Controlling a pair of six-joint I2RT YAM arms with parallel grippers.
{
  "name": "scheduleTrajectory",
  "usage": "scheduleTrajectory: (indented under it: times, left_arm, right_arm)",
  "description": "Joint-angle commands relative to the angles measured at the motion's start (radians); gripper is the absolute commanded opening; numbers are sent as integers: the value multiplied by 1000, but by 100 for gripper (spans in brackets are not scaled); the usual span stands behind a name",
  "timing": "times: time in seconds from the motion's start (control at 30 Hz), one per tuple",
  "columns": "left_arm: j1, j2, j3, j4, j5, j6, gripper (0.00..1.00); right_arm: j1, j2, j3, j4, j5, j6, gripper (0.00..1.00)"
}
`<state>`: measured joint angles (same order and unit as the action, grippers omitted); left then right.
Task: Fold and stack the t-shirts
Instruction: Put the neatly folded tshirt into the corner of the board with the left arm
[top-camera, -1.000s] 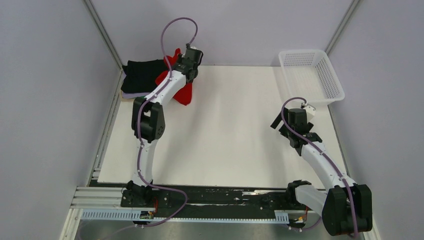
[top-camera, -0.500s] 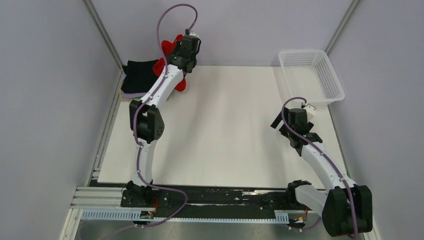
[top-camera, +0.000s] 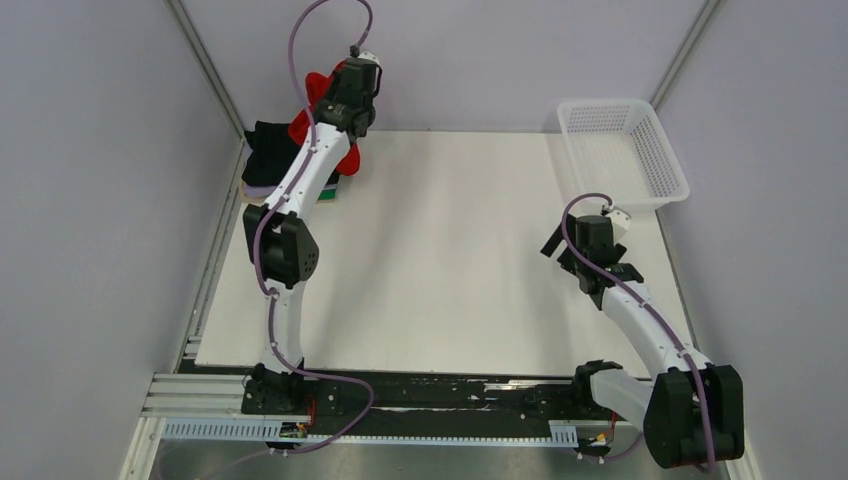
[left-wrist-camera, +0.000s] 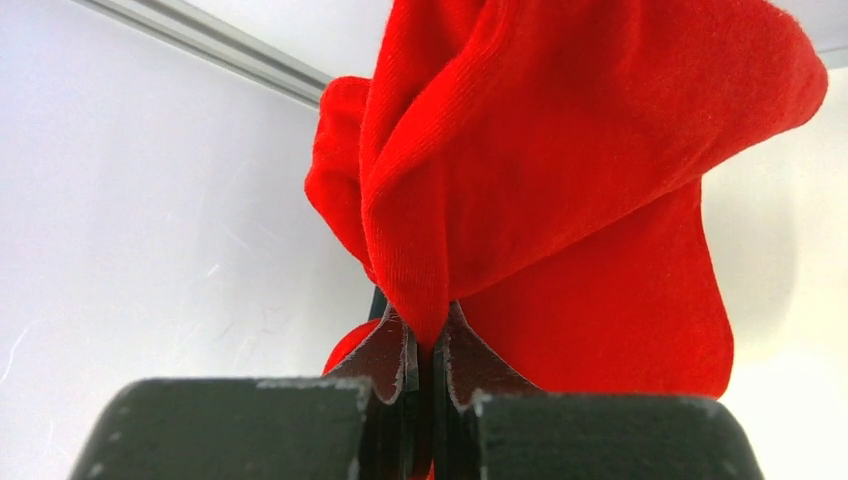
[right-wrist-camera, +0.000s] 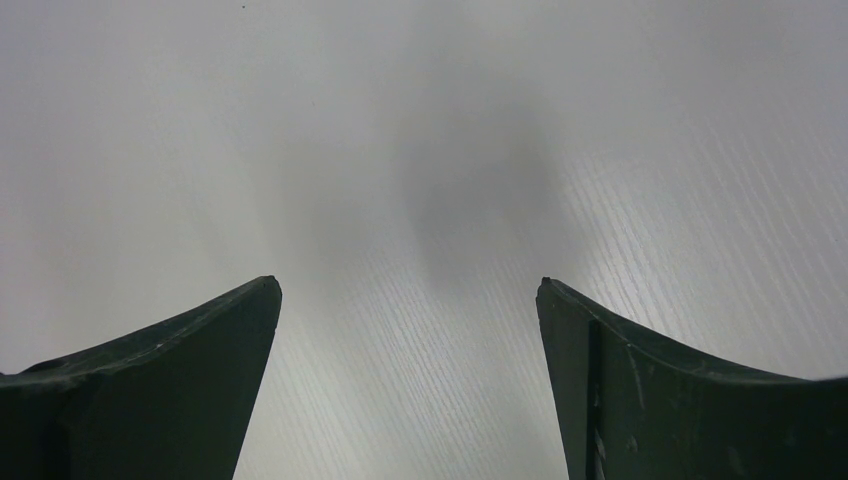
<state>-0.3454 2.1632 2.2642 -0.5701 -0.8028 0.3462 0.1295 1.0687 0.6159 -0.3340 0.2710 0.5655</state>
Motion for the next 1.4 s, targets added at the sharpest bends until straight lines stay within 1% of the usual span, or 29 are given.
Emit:
scheduleTrajectory:
  times: [0.0,0.1,0.27,0.37,0.53,0.7,0.73,0.77,0.8,0.83,0.87,0.9,0.97,1.07,1.17,1.23,1.27,1.3,1.33,1.37]
  left_arm:
    - [66,-47,40,-38,59,-34,0]
    - [114,-33,30,-47,124,-42,0]
    - [191,36,61,-58,166,-64,0]
    - [251,71,68,-41,220,-67,0]
    - [324,133,71,36,293,-59,10]
    - [404,203,119,57,337,-101,14]
    - [418,210,127,59,341,-106,17]
    - [425,223,137,63,348,-114,25]
    - [437,230,142,64,353,-123,29]
    - [441,241,152,66,357,-127,43]
    - [448,245,156,67,357,-135,53]
    - [449,249,160,69,351,-139,76]
    - [453,248,167,78,326,-153,97]
    - [453,239,188,63,259,-211,100]
    - [454,187,174,29,274,-292,100]
    - [453,130,127,10,329,-355,100]
    - [453,82,103,16,395,-400,100]
    - [453,54,40,25,432,-419,100]
    - [451,1,2,58,512,-454,100]
    - [450,-26,-68,75,555,-469,100]
  right_arm:
    - [-4,18,48,21,24,-15,100]
    - [-5,43,61,16,27,-17,100]
    - [-5,94,95,-3,31,-16,100]
    - [-4,117,115,-14,31,-11,100]
    - [-5,142,140,-27,26,0,100]
    - [-5,162,156,-36,12,21,100]
    - [-4,168,160,-37,9,23,100]
    - [-5,174,165,-38,4,27,100]
    - [-5,180,168,-39,-1,30,100]
    - [-5,186,173,-40,-5,32,100]
    - [-5,191,177,-43,-4,35,100]
    - [-4,195,180,-44,-3,38,100]
    - [-5,200,189,-48,-3,43,100]
    - [-5,197,198,-49,-3,49,100]
    - [-4,190,201,-50,-10,51,100]
    - [-5,181,199,-49,-16,52,100]
    - [-4,177,198,-48,-19,51,100]
    - [-5,173,195,-48,-20,49,100]
    - [-5,170,193,-48,-22,47,100]
    - [-4,165,190,-50,-26,45,100]
